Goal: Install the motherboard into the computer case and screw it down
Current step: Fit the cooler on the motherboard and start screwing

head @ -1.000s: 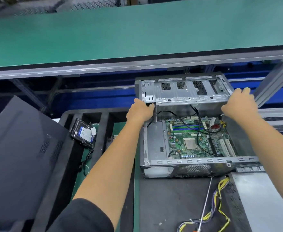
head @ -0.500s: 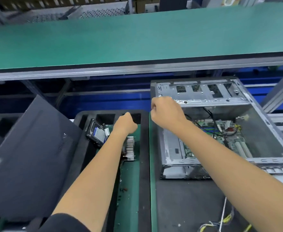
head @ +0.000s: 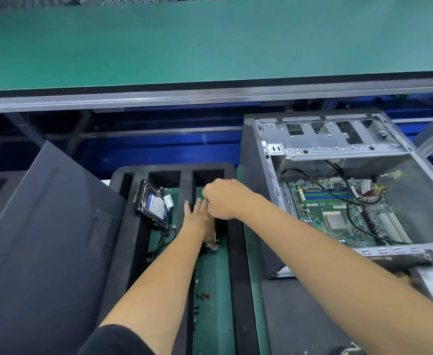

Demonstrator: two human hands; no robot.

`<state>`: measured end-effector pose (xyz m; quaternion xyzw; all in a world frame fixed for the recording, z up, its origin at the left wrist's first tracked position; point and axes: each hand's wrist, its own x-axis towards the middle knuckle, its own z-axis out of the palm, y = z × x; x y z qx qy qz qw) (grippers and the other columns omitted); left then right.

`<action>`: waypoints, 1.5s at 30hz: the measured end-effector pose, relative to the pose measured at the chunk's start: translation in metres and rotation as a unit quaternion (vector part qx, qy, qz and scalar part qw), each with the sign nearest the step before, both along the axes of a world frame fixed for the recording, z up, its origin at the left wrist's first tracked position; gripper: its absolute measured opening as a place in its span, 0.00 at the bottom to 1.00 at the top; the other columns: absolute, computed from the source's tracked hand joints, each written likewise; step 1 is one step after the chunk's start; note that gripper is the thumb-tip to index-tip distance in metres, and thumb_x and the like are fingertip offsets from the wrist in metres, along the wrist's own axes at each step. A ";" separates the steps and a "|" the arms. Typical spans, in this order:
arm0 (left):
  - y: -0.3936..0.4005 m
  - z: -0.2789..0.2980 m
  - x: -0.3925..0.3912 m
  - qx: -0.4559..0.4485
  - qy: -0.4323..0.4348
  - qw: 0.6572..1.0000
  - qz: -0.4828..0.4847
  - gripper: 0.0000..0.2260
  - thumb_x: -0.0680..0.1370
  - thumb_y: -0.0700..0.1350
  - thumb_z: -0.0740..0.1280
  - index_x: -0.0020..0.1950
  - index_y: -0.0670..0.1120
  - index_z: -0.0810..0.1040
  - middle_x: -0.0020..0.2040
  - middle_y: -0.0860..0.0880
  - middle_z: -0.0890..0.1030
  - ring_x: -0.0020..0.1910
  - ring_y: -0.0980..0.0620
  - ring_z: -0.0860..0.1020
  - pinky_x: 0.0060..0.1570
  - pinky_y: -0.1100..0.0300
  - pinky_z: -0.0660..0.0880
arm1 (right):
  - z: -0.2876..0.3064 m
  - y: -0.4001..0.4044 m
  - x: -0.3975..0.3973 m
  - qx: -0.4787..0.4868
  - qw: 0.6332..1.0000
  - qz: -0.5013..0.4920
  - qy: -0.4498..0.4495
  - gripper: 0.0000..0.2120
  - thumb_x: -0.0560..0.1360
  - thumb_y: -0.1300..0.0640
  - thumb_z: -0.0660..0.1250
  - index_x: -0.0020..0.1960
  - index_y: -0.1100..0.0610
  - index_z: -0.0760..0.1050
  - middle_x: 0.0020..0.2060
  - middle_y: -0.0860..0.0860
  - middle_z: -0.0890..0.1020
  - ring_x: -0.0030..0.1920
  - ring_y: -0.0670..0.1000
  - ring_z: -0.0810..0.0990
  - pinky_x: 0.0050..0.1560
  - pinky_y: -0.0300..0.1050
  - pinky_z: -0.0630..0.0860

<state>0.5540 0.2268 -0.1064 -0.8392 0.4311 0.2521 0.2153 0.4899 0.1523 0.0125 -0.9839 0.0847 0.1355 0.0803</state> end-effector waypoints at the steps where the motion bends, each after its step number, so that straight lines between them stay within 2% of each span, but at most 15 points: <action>1: 0.000 -0.004 0.001 0.014 -0.005 1.000 -0.016 0.51 0.65 0.63 0.74 0.78 0.47 0.50 0.78 0.44 0.45 0.76 0.43 0.39 0.69 0.35 0.36 | -0.002 0.003 0.003 -0.003 1.000 -0.002 0.024 0.02 0.76 0.62 0.58 0.45 0.57 0.68 0.41 0.53 0.72 0.40 0.55 0.72 0.44 0.48 0.66; 6: 0.001 -0.017 0.006 0.004 -0.024 0.998 -0.050 0.47 0.67 0.61 0.74 0.78 0.49 0.53 0.76 0.46 0.56 0.75 0.44 0.50 0.67 0.32 0.34 | -0.017 0.011 0.012 -0.019 0.992 -0.022 0.123 0.05 0.75 0.64 0.58 0.41 0.58 0.65 0.38 0.51 0.68 0.37 0.53 0.71 0.41 0.48 0.70; 10: 0.002 -0.017 0.010 -0.046 -0.025 0.998 -0.044 0.43 0.66 0.58 0.73 0.76 0.48 0.58 0.69 0.46 0.62 0.69 0.45 0.59 0.70 0.34 0.41 | -0.021 0.010 0.012 -0.001 0.988 -0.038 0.149 0.06 0.74 0.65 0.58 0.40 0.57 0.66 0.36 0.50 0.68 0.36 0.53 0.71 0.39 0.47 0.69; 13: 0.000 -0.010 0.015 -0.112 -0.018 0.993 -0.021 0.41 0.64 0.58 0.73 0.73 0.48 0.62 0.64 0.46 0.63 0.65 0.46 0.61 0.70 0.40 0.49 | -0.016 0.004 0.013 0.045 0.989 -0.074 0.121 0.07 0.73 0.65 0.58 0.45 0.57 0.72 0.40 0.51 0.75 0.40 0.55 0.75 0.37 0.45 0.70; 16: -0.003 0.010 0.026 -0.176 0.014 0.984 0.013 0.42 0.63 0.55 0.75 0.72 0.47 0.60 0.62 0.47 0.63 0.63 0.46 0.62 0.67 0.43 0.56 | -0.007 -0.003 0.014 0.094 0.984 -0.134 0.069 0.05 0.74 0.65 0.58 0.44 0.58 0.71 0.42 0.54 0.78 0.41 0.55 0.77 0.36 0.45 0.70; 19: -0.001 0.040 0.037 -0.255 0.030 0.965 0.045 0.39 0.63 0.51 0.76 0.68 0.46 0.59 0.61 0.48 0.64 0.64 0.46 0.64 0.63 0.46 0.63 | 0.002 -0.011 0.012 0.130 0.975 -0.181 0.020 0.10 0.75 0.62 0.58 0.54 0.61 0.74 0.52 0.56 0.79 0.48 0.56 0.78 0.47 0.49 0.77; 21: 0.002 0.058 0.043 -0.300 0.038 0.951 0.064 0.38 0.62 0.50 0.76 0.66 0.47 0.60 0.61 0.48 0.65 0.63 0.46 0.65 0.59 0.47 0.64 | 0.006 -0.020 0.012 0.146 0.965 -0.217 -0.014 0.14 0.77 0.59 0.59 0.60 0.60 0.72 0.56 0.56 0.78 0.52 0.56 0.77 0.52 0.50 0.77; 23: 0.008 0.078 0.046 -0.324 0.036 0.943 0.066 0.42 0.61 0.52 0.77 0.68 0.46 0.59 0.62 0.48 0.65 0.62 0.47 0.65 0.59 0.48 0.65 | 0.011 -0.026 0.009 0.168 0.952 -0.250 -0.060 0.16 0.78 0.51 0.61 0.60 0.60 0.71 0.56 0.55 0.78 0.49 0.54 0.76 0.49 0.48 0.75; 26: 0.012 0.112 0.042 -0.371 0.042 0.925 0.066 0.45 0.59 0.51 0.78 0.70 0.46 0.58 0.63 0.48 0.64 0.62 0.47 0.64 0.60 0.48 0.65 | 0.026 -0.028 0.004 0.217 0.927 -0.288 -0.104 0.32 0.73 0.36 0.63 0.64 0.61 0.68 0.55 0.52 0.76 0.47 0.51 0.73 0.42 0.46 0.70; 28: 0.013 0.132 0.033 -0.403 0.052 0.912 0.059 0.47 0.58 0.49 0.78 0.71 0.46 0.57 0.62 0.49 0.64 0.61 0.48 0.64 0.58 0.51 0.64 | 0.038 -0.027 -0.002 0.242 0.920 -0.293 -0.096 0.38 0.70 0.33 0.64 0.68 0.61 0.65 0.57 0.52 0.73 0.48 0.51 0.71 0.38 0.44 0.67; 33: 0.003 0.177 -0.001 -0.455 0.027 0.890 0.022 0.47 0.57 0.50 0.77 0.72 0.46 0.58 0.63 0.50 0.64 0.61 0.49 0.64 0.58 0.52 0.63 | 0.066 -0.038 -0.034 0.361 0.867 -0.313 -0.141 0.24 0.67 0.36 0.70 0.45 0.56 0.71 0.39 0.50 0.77 0.36 0.48 0.74 0.36 0.43 0.68; 35: -0.007 0.193 -0.017 -0.475 0.013 0.880 -0.001 0.47 0.57 0.51 0.77 0.72 0.46 0.59 0.62 0.50 0.64 0.61 0.49 0.64 0.58 0.52 0.62 | 0.082 -0.050 -0.052 0.394 0.852 -0.309 -0.153 0.25 0.66 0.38 0.71 0.48 0.59 0.73 0.37 0.51 0.79 0.36 0.49 0.76 0.41 0.46 0.72; 39: -0.036 0.222 -0.052 -0.517 -0.018 0.855 -0.034 0.47 0.58 0.56 0.76 0.72 0.47 0.59 0.63 0.50 0.65 0.61 0.49 0.63 0.57 0.53 0.59 | 0.112 -0.074 -0.089 0.427 0.836 -0.288 -0.189 0.26 0.68 0.43 0.71 0.55 0.62 0.76 0.44 0.52 0.81 0.42 0.49 0.79 0.52 0.51 0.77; 42: -0.065 0.239 -0.082 -0.535 -0.058 0.840 -0.072 0.49 0.59 0.61 0.75 0.74 0.45 0.59 0.64 0.49 0.65 0.63 0.48 0.61 0.61 0.51 0.59 | 0.124 -0.096 -0.120 0.472 0.804 -0.282 -0.227 0.16 0.70 0.47 0.70 0.50 0.58 0.77 0.40 0.50 0.80 0.41 0.50 0.77 0.48 0.51 0.77; 45: -0.096 0.248 -0.112 -0.541 -0.059 0.831 -0.113 0.50 0.62 0.61 0.74 0.76 0.43 0.57 0.69 0.47 0.63 0.67 0.46 0.61 0.66 0.49 0.60 | 0.123 -0.118 -0.151 0.550 0.733 -0.307 -0.258 0.12 0.68 0.46 0.69 0.45 0.53 0.78 0.40 0.52 0.74 0.42 0.51 0.74 0.44 0.46 0.74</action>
